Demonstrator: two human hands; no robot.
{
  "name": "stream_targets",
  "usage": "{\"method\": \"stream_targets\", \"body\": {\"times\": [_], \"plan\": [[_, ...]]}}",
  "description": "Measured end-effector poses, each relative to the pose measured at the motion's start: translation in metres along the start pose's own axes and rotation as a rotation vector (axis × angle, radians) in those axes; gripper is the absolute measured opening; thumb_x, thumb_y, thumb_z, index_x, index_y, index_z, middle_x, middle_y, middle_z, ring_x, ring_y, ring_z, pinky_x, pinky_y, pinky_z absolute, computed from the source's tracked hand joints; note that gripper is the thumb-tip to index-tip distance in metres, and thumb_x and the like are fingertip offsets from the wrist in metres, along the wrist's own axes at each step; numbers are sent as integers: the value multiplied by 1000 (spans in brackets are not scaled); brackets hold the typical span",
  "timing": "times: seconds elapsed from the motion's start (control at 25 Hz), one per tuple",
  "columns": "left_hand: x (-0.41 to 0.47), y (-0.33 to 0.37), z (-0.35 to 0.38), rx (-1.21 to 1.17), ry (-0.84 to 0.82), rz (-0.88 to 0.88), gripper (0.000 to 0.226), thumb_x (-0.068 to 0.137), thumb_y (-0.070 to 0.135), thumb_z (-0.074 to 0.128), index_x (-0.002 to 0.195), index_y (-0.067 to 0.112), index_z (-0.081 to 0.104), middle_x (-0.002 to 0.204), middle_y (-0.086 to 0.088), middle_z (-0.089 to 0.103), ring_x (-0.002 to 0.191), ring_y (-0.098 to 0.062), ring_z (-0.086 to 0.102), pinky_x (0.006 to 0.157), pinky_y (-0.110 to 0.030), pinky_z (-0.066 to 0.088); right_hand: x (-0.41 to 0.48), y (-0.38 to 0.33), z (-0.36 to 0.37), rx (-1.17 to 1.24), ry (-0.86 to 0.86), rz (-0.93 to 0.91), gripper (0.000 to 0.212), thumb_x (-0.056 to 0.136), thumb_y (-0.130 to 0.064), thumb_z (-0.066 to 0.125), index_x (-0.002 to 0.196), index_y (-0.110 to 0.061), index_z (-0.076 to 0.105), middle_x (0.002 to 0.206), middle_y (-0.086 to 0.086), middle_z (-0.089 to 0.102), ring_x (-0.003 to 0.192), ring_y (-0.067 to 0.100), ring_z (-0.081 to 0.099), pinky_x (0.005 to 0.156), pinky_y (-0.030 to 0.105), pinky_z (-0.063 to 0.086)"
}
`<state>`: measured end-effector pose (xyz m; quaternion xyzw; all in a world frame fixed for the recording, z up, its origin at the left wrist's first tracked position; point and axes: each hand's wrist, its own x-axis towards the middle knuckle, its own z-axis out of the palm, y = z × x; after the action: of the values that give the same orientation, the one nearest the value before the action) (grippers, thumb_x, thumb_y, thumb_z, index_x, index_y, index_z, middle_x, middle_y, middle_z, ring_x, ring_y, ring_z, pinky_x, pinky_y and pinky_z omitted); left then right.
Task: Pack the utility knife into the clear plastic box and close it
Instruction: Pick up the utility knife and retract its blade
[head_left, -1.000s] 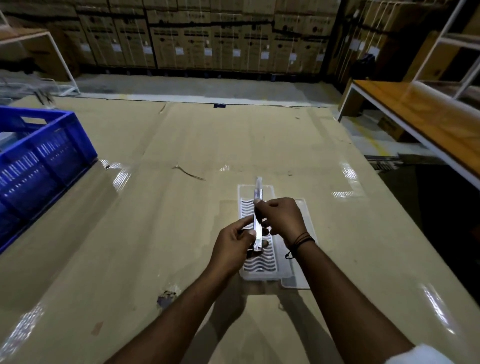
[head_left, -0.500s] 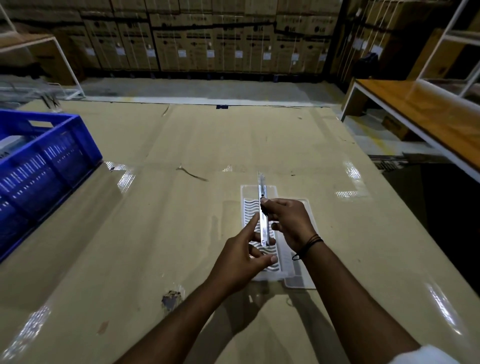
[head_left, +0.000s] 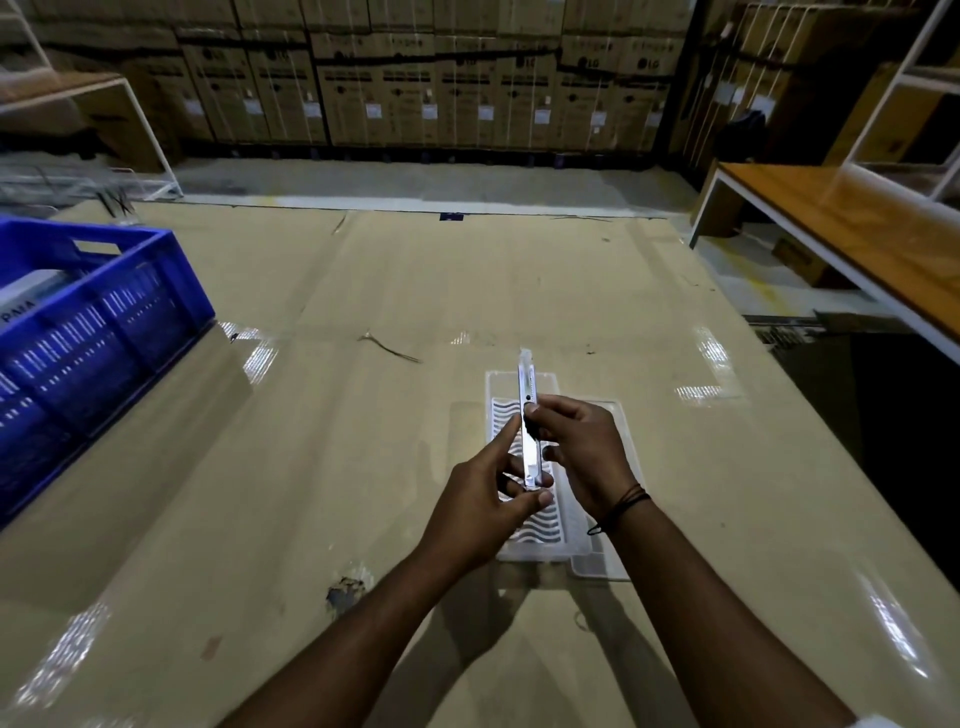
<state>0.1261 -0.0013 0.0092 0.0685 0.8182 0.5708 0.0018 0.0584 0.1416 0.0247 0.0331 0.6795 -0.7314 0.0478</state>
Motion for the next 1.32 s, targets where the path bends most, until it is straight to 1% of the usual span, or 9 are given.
{"method": "stream_targets", "body": {"times": [0.12,0.24,0.4,0.6,0.76,0.88,1.0,1.2,1.32], "plan": [[5,2,1,18,16,-14,92,82,27,82,154,47,29,103,1,76,83,-14,72,80,-37,61,-3,0,-1,-5,-28,-40,17,90,-12,69,101,-16,80,90,6,77,79,18,67,74,41,51],[8,2,4,15,28,-23,92,82,26,83,154,46,30,102,1,76,78,-9,70,80,-34,59,-5,1,-2,1,-16,-78,22,90,-9,68,106,-18,80,101,11,78,84,21,68,74,42,52],[7,0,9,-3,33,-24,93,82,23,83,155,44,29,102,0,74,75,-10,68,77,-29,57,-10,3,-4,-5,-16,-106,30,90,-3,66,106,-25,80,106,2,79,90,21,73,75,43,56],[9,1,10,16,48,-18,94,82,23,83,156,42,28,92,7,71,70,2,65,65,-10,49,-16,7,-6,-2,-42,-119,40,89,0,64,105,-34,78,108,-4,79,91,20,74,76,38,59],[9,1,9,14,52,-21,94,83,19,82,156,43,28,92,5,71,73,-2,68,65,-11,52,-17,9,-5,-5,-71,-140,47,82,3,61,109,-33,77,107,-1,79,89,18,73,73,33,58],[9,2,7,16,54,-17,94,82,18,82,155,44,29,93,2,73,76,-8,71,67,-16,54,-18,11,-4,2,-76,-146,49,79,0,60,110,-33,77,107,1,78,89,22,72,77,40,58],[9,2,6,34,51,-21,95,82,19,83,156,42,29,92,3,73,75,-5,70,67,-13,53,-18,14,-3,-2,-80,-157,49,80,0,60,113,-33,76,109,0,78,98,31,72,82,44,59],[9,0,6,51,42,-20,97,81,20,83,157,43,26,91,4,73,75,-5,70,66,-13,52,-19,15,-5,-5,-83,-161,50,82,4,61,117,-30,75,110,0,78,102,29,72,81,41,59],[9,-1,6,77,31,-13,99,82,20,82,157,45,23,92,4,73,77,-7,71,69,-20,56,-20,15,-6,-6,-95,-167,52,84,8,61,119,-28,74,113,-1,77,104,26,72,80,37,60]]}}
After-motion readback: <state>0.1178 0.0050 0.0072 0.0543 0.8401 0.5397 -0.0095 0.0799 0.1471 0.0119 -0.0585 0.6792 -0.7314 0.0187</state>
